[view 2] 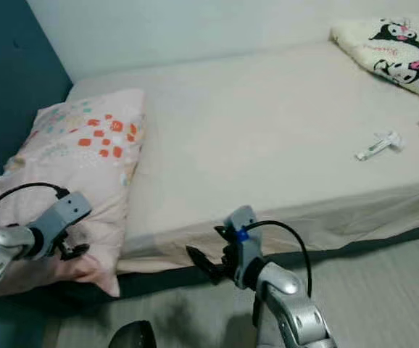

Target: Clean up the room

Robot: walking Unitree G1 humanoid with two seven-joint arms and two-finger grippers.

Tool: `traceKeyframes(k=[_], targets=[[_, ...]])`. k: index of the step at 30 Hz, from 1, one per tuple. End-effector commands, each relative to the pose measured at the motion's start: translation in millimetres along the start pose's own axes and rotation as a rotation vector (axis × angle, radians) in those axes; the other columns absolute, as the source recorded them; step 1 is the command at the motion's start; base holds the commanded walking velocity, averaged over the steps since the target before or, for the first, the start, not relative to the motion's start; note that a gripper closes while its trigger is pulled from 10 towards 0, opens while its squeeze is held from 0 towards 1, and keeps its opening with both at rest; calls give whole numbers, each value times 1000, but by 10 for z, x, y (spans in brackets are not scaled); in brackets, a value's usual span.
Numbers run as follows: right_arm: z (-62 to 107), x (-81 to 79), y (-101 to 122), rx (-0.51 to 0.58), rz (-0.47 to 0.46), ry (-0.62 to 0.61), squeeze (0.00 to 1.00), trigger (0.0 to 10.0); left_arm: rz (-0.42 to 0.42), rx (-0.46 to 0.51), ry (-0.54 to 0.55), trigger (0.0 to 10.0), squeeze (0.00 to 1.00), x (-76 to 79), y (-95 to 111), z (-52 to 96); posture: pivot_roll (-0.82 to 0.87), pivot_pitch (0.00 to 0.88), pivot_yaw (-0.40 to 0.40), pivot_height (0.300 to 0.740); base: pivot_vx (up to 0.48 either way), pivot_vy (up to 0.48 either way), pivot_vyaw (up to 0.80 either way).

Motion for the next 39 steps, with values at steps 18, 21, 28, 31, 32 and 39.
traceKeyframes(k=[18, 21, 28, 31, 32, 39], targets=[[89, -6, -129, -58, -17, -28, 0, 10000, -233, -211, -373, 10000, 0, 445, -379, 399, -117, 204, 61, 561, 0, 0, 0], [128, 10, -65, -37, -17, -55, 0, 10000, -194, -311, -261, 10000, 0, 438, -536, 82, -127, 228, 57, 561, 0, 0, 0], [226, -59, 8, -19, -19, -58, 0, 10000, -132, -404, -190, 10000, 0, 493, -690, -148, -158, 280, 50, 561, 0, 0, 0], [248, -90, 28, -17, -18, -50, 0, 10000, -140, -418, -137, 10000, 0, 407, -703, -172, -162, 292, 46, 561, 0, 0, 0], [268, -114, 39, -19, -17, -44, 0, 10000, -158, -419, -29, 10000, 0, 212, -668, -185, -160, 311, 37, 561, 0, 0, 0], [277, -149, 82, -23, -8, -35, 0, 10000, -233, -297, 463, 10000, 0, -702, -145, -60, -154, 323, 27, 561, 0, 0, 0]])
Point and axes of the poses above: a point about 5 cm out from each wrist's last joint towards the gripper, its own z axis pointing back from the gripper into the wrist, its own y axis along the axis of the wrist's last joint, x = y × z, the point moved 5 cm from there along -z, pointing out of the wrist towards the gripper, and after that the axes turned 4 degrees about -z, right-handed, at the moved point
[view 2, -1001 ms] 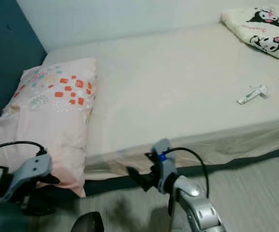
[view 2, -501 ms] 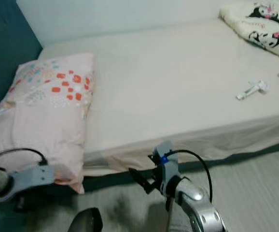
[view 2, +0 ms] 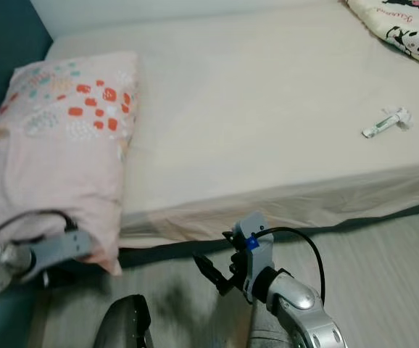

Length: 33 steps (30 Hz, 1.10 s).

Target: Clean up the room

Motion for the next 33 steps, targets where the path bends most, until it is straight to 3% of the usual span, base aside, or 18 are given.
traceKeyframes(k=[1, 2, 3, 4, 5, 7, 9, 11, 12, 16, 21, 23, 24, 26, 31, 33], targets=[[1, -45, -8, -6, -9, 10, 0, 10000, 6, 6, 140, 10000, 0, -256, 29, 26, -154, 323, 27, 561, 0, 0, 0], [-6, -52, 6, -3, -9, 10, 0, 10000, -18, 49, 287, 10000, 0, -575, 200, 78, -156, 321, 28, 561, 0, 0, 0], [-5, -55, 17, 1, -12, 6, 0, 10000, -44, 78, 385, 10000, 0, -775, 339, 122, -159, 319, 26, 561, 0, 0, 0], [-5, -55, 17, 1, -12, 6, 0, 10000, -44, 78, 385, 10000, 0, -775, 339, 122, -159, 319, 26, 561, 0, 0, 0], [3, -60, 26, 3, -14, 4, 0, 10000, -93, 105, 443, 10000, 0, -881, 496, 140, -163, 318, 25, 561, 0, 0, 0], [3, -60, 26, 3, -14, 4, 0, 10000, -93, 105, 443, 10000, 0, -881, 496, 140, -163, 318, 25, 561, 0, 0, 0], [47, -56, 43, 4, -15, -8, 0, 10000, -187, 138, 502, 10000, 0, -934, 774, 111, -187, 320, 24, 561, 0, 0, 0], [47, -56, 43, 4, -15, -8, 0, 10000, -187, 138, 502, 10000, 0, -934, 774, 111, -187, 320, 24, 561, 0, 0, 0], [77, -49, 45, 1, -14, -15, 0, 10000, -231, 143, 520, 10000, 0, -935, 874, 91, -207, 322, 21, 561, 0, 0, 0], [128, -29, 39, -11, -8, -26, 0, 10000, -290, 119, 537, 10000, 0, -942, 935, 64, -222, 325, 23, 561, 0, 0, 0], [157, -21, 26, -22, -9, -31, 0, 10000, -313, 27, 548, 10000, 0, -959, 690, 64, -217, 322, 25, 561, 0, 0, 0], [142, -38, 6, -26, -15, -16, 0, 10000, -302, -127, 573, 10000, 0, -1047, 226, 162, -197, 310, 22, 561, 0, 0, 0], [142, -38, 6, -26, -15, -16, 0, 10000, -302, -127, 573, 10000, 0, -1047, 226, 162, -197, 310, 22, 561, 0, 0, 0], [111, -67, 23, -21, -19, 7, 0, 10000, -280, -210, 619, 10000, 0, -1183, -13, 285, -189, 301, 21, 561, 0, 0, 0], [61, -69, 54, -18, -10, 26, 0, 10000, -234, -269, 657, 10000, 0, -1323, -208, 417, -180, 279, 23, 561, 0, 0, 0], [41, -53, 78, -15, -6, 28, 0, 10000, -231, -300, 613, 10000, 0, -1277, -309, 415, -178, 261, 25, 561, 0, 0, 0]])
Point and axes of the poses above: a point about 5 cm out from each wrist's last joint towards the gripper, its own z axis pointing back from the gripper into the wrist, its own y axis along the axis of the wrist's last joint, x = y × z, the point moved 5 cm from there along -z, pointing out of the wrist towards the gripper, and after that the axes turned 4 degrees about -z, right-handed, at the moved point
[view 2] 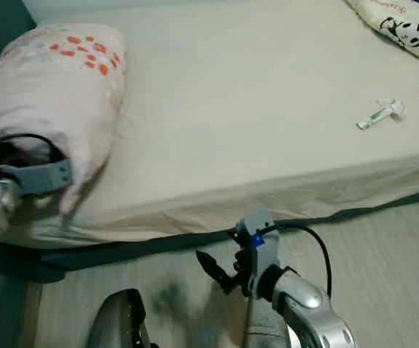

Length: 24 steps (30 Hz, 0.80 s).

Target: Clean up the room

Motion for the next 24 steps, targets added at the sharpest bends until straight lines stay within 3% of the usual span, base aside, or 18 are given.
traceKeyframes(k=[1, 3, 5, 6, 7, 8, 9, 11, 12, 13, 19, 20, 21, 23, 24], targets=[[-15, -38, -107, -33, -33, 23, 0, 10000, -3, -70, -30, 10000, 0, 28, -233, 19, -178, 261, 25, 561, 0, 0, 0], [-27, -37, -101, -36, -24, 33, 0, 10000, 3, -85, -100, 10000, 0, 156, -292, 44, -173, 250, 28, 561, 0, 0, 0], [-31, -59, -95, -38, -20, 51, 0, 10000, 12, -82, -271, 10000, 0, 482, -328, 125, -169, 240, 29, 561, 0, 0, 0], [-31, -59, -95, -38, -20, 51, 0, 10000, 12, -82, -271, 10000, 0, 482, -328, 125, -169, 240, 29, 561, 0, 0, 0], [-35, -66, -89, -38, -19, 61, 0, 10000, 27, -72, -362, 10000, 0, 656, -325, 182, -167, 230, 29, 561, 0, 0, 0], [-44, -71, -73, -38, -12, 78, 0, 10000, 41, -37, -555, 10000, 0, 1005, -294, 331, -162, 215, 33, 561, 0, 0, 0], [-44, -71, -73, -38, -12, 78, 0, 10000, 41, -37, -555, 10000, 0, 1005, -294, 331, -162, 215, 33, 561, 0, 0, 0], [-64, -56, -51, -33, -6, 86, 0, 10000, 25, -4, -724, 10000, 0, 1272, -290, 493, -157, 200, 35, 561, 0, 0, 0], [-64, -56, -51, -33, -6, 86, 0, 10000, 25, -4, -724, 10000, 0, 1272, -290, 493, -157, 200, 35, 561, 0, 0, 0], [-101, -30, -13, -22, 2, 92, 0, 10000, -9, 29, -884, 10000, 0, 1457, -326, 661, -148, 178, 38, 561, 0, 0, 0], [-155, 3, 39, -7, 17, 101, 0, 10000, -50, 111, -975, 10000, 0, 1428, -332, 772, -132, 143, 41, 561, 0, 0, 0], [-185, 23, 88, 11, 21, 105, 0, 10000, -13, 192, -1003, 10000, 0, 1299, -247, 839, -124, 117, 41, 561, 0, 0, 0], [-185, 23, 88, 11, 21, 105, 0, 10000, -13, 192, -1003, 10000, 0, 1299, -247, 839, -124, 117, 41, 561, 0, 0, 0], [-234, 68, 201, 55, 19, 102, 0, 10000, 98, 449, -1044, 10000, 0, 999, 108, 1069, -120, 101, 45, 561, 0, 0, 0], [-234, 68, 201, 55, 19, 102, 0, 10000, 98, 449, -1044, 10000, 0, 999, 108, 1069, -120, 101, 45, 561, 0, 0, 0]])
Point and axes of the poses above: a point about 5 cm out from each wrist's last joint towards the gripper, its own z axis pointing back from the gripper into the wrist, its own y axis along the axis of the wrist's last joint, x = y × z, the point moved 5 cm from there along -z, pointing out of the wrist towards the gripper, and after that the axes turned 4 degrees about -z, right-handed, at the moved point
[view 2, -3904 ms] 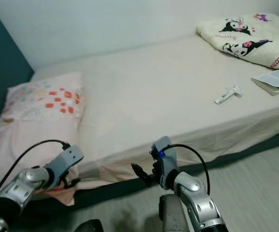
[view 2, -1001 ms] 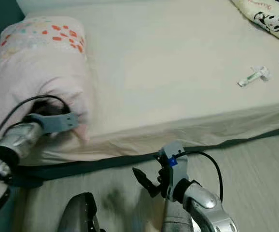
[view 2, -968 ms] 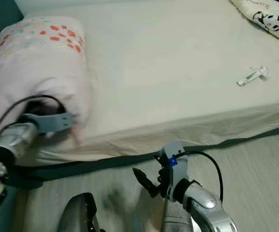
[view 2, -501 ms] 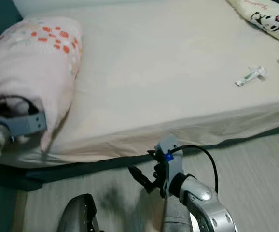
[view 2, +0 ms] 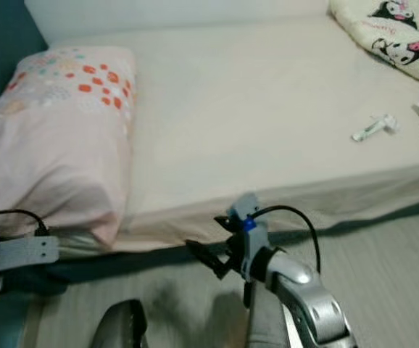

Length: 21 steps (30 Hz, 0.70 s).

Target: Clean up the room

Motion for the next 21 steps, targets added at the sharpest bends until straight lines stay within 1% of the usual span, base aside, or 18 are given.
traceKeyframes(k=[1, 2, 3, 4, 5, 7, 8, 9, 10, 11, 12, 13, 14, 15, 16, 17, 19, 21], targets=[[-31, 67, 80, 49, -17, -23, 0, 10000, 24, 302, -24, 10000, 0, -26, 530, 189, -105, 63, 41, 561, 0, 0, 0], [-31, 67, 80, 49, -17, -23, 0, 10000, 24, 302, -24, 10000, 0, -26, 530, 189, -105, 63, 41, 561, 0, 0, 0], [-49, 133, 150, 79, -21, -52, 0, 10000, 44, 488, -17, 10000, 0, -55, 822, 337, -105, 63, 41, 561, 0, 0, 0], [-49, 133, 150, 79, -21, -52, 0, 10000, 44, 488, -17, 10000, 0, -55, 822, 337, -105, 63, 41, 561, 0, 0, 0], [-70, 229, 212, 100, -28, -86, 0, 10000, 70, 702, 31, 10000, 0, -144, 1132, 510, -93, 36, 37, 561, 0, 0, 0], [-70, 229, 212, 100, -28, -86, 0, 10000, 70, 702, 31, 10000, 0, -144, 1132, 510, -93, 36, 37, 561, 0, 0, 0], [-81, 338, 289, 138, -55, -120, 0, 10000, 114, 871, 112, 10000, 0, -265, 1341, 636, -92, 27, 31, 566, 0, 0, 0], [-91, 441, 329, 159, -63, -162, 0, 10000, 301, 1033, 262, 10000, 0, -488, 1488, 661, -87, 4, 18, 571, 0, 0, 0], [-91, 441, 329, 159, -63, -162, 0, 10000, 301, 1033, 262, 10000, 0, -488, 1488, 661, -87, 4, 18, 571, 0, 0, 0], [-99, 515, 354, 175, -67, -198, 0, 10000, 540, 1138, 384, 10000, 0, -672, 1530, 619, -88, 3, 13, 576, 0, 0, 0], [-106, 556, 357, 186, -74, -222, 0, 10000, 782, 1146, 457, 10000, 0, -752, 1502, 437, -82, 0, 2, 581, 0, 0, 0], [-106, 556, 357, 186, -74, -222, 0, 10000, 782, 1146, 457, 10000, 0, -752, 1502, 437, -82, 0, 2, 581, 0, 0, 0], [-124, 577, 330, 186, -78, -233, 0, 10000, 990, 1093, 530, 10000, 0, -683, 1491, 161, -73, 0, -8, 591, -480, 0, 0], [-124, 577, 330, 186, -78, -233, 0, 10000, 990, 1093, 530, 10000, 0, -683, 1491, 161, -73, 0, -8, 591, -480, 0, 0], [-135, 573, 317, 185, -82, -228, 0, 10000, 1021, 1051, 570, 10000, 0, -620, 1490, 58, -67, 0, -18, 596, 0, 0, 0], [-135, 573, 317, 185, -82, -228, 0, 10000, 1021, 1051, 570, 10000, 0, -620, 1490, 58, -67, 0, -18, 596, 0, 0, 0], [-149, 577, 308, 186, -85, -226, 0, 10000, 1050, 1034, 582, 10000, 0, -552, 1484, 27, -65, 0, -20, 601, 0, 0, 0], [-196, 587, 276, 187, -94, -224, 0, 10000, 1179, 996, 610, 10000, 0, -433, 1441, -100, -69, 0, -31, 611, 0, 0, 0]])
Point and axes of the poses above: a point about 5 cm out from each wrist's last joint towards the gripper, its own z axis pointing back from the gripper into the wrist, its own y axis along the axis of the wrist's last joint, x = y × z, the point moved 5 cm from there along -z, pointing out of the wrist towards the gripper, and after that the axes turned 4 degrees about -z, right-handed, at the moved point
